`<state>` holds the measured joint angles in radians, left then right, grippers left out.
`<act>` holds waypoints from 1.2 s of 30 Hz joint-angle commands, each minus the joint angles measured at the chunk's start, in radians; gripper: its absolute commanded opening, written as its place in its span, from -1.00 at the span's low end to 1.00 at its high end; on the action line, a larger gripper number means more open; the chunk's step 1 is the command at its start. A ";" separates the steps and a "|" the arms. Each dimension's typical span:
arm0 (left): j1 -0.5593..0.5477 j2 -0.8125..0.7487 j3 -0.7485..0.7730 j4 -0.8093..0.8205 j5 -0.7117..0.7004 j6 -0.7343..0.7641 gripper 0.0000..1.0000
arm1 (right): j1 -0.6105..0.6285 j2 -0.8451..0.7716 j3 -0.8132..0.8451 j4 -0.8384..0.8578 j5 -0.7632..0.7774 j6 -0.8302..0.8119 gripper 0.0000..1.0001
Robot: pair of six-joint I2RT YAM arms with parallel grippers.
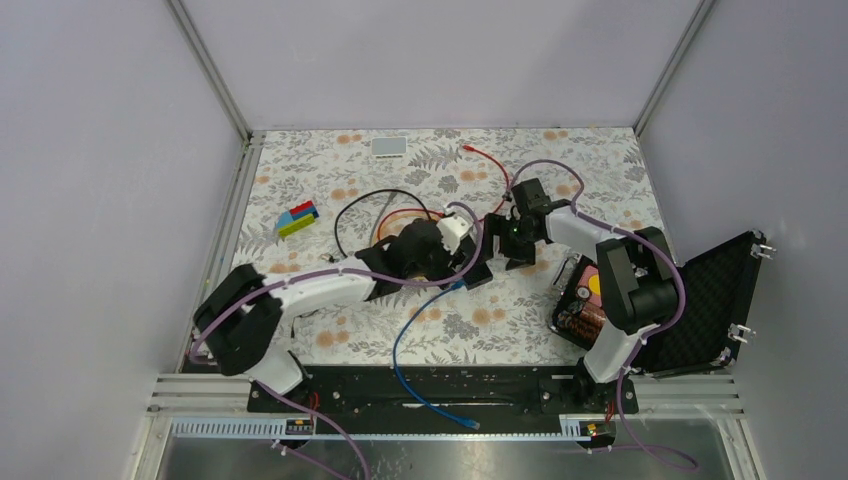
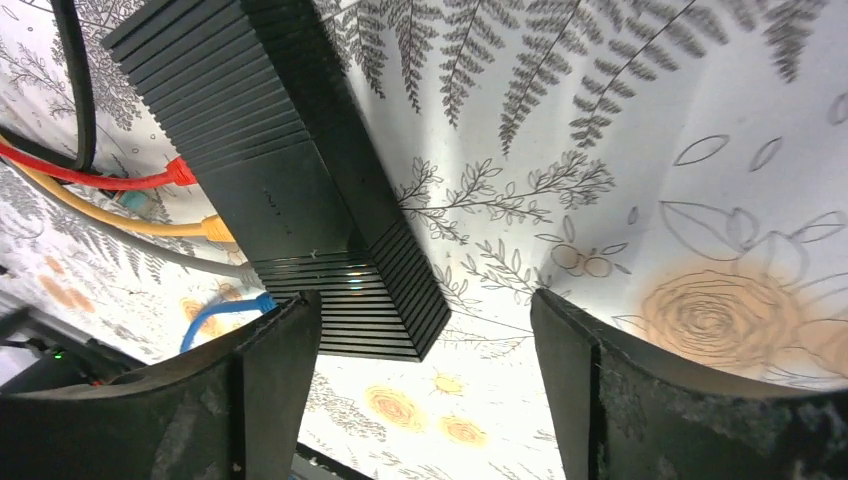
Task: Insert the plug into the switch port
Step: Insert the connector into the switch port, then move the switch port to the center of the board.
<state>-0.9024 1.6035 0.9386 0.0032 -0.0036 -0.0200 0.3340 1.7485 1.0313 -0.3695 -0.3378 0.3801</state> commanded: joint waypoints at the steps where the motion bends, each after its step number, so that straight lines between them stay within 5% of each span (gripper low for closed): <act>1: 0.011 -0.172 -0.062 0.083 -0.165 -0.065 0.40 | -0.003 -0.016 0.096 -0.106 0.055 -0.092 0.93; 2: 0.014 -0.206 -0.081 0.080 -0.203 -0.070 0.78 | 0.003 -0.008 0.113 -0.114 0.059 -0.107 0.98; 4: 0.023 -0.269 -0.094 0.046 -0.259 -0.080 0.97 | 0.024 0.012 0.160 -0.151 0.072 -0.155 0.99; 13: 0.112 -0.451 -0.131 -0.086 -0.532 -0.229 0.98 | 0.168 0.121 0.330 -0.235 0.226 -0.261 0.99; 23: 0.194 -0.495 -0.127 -0.205 -0.580 -0.386 0.98 | 0.217 0.249 0.405 -0.254 0.263 -0.268 0.99; 29: 0.373 -0.524 -0.120 -0.183 -0.398 -0.419 0.98 | 0.216 0.276 0.384 -0.266 0.340 -0.235 0.96; 36: 0.532 -0.342 0.035 -0.184 -0.293 -0.390 0.98 | 0.157 0.270 0.375 -0.317 0.445 -0.165 0.91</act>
<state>-0.4286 1.1820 0.8684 -0.2173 -0.4004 -0.4030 0.5419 1.9816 1.4185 -0.6174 -0.0612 0.1833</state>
